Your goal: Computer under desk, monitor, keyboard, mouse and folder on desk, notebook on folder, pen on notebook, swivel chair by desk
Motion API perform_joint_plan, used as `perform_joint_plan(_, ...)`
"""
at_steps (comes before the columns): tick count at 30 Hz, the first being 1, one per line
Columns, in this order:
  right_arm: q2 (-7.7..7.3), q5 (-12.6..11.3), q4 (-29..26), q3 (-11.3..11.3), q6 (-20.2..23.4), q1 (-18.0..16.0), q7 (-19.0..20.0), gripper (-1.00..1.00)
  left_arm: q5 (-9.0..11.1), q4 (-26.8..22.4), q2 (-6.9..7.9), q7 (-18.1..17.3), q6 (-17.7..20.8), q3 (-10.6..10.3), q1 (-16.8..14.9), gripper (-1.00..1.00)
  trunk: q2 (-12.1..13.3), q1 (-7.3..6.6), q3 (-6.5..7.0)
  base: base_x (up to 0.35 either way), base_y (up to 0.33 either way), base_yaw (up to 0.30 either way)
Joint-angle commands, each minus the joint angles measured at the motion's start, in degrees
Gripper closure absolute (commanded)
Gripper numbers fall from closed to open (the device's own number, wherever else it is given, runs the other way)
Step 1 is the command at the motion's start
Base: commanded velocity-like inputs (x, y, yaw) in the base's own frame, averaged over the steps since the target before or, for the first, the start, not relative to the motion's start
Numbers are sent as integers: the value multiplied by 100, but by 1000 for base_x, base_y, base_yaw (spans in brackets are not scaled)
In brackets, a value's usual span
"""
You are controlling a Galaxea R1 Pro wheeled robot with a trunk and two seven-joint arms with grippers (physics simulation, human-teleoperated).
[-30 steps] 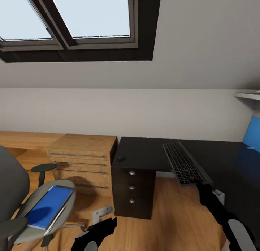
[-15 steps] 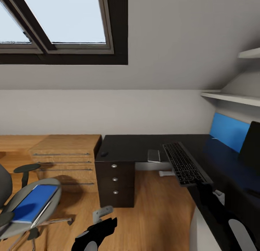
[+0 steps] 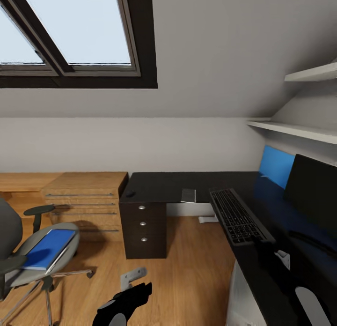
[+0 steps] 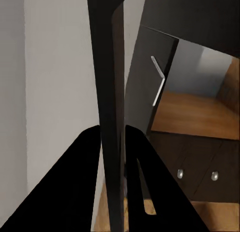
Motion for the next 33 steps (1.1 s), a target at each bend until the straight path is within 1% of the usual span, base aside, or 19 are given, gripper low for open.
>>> perform_joint_plan(1, 0, -85, 43, -9, 38, -6, 29, 100, 41, -8, 4, 49, 10, -8, -6, -100, 35, -25, 11, -317, -178, 0)
perform_joint_plan(6, -9, -98, 336, -3, 40, -6, 31, 100, 41, -8, 3, 49, 10, -8, -6, -100, 235, -135, 101, -317, -177, 0)
perform_joint_plan(13, 3, -103, 418, -2, 27, -6, 59, 100, 41, -8, 5, 49, 10, -8, -6, -100, 516, -289, 226, -317, -177, 0)
perform_joint_plan(18, 11, -94, 447, 7, -8, -6, 62, 100, 49, -8, 6, 49, 10, -8, -6, -100, 516, -289, 226, -317, -177, 0)
perform_joint_plan(22, -1, -82, 767, 5, -32, -6, 55, 100, 42, -8, 3, 51, 10, -8, -6, -100, 516, -289, 226, -317, -177, 0)
perform_joint_plan(29, -6, -81, 801, 6, -34, -7, 54, 100, 41, -8, 7, 55, 6, -8, -6, -100, 516, -289, 226, -293, -195, 0)
perform_joint_plan(30, -6, -81, 803, 6, -34, -9, 54, 100, 39, -8, 7, 56, 4, -8, -6, -100, 516, -289, 226, -233, -238, 0)
perform_joint_plan(31, -6, -81, 807, 6, -55, -13, 54, 100, 36, -8, 8, 31, -103, -8, -6, -100, 516, -289, 226, 69, -298, 0)
perform_joint_plan(33, -2, -81, 807, 3, -110, -12, 54, 100, 42, -8, 8, 7, -186, -8, -6, -100, 516, -289, 226, 69, -193, 0)
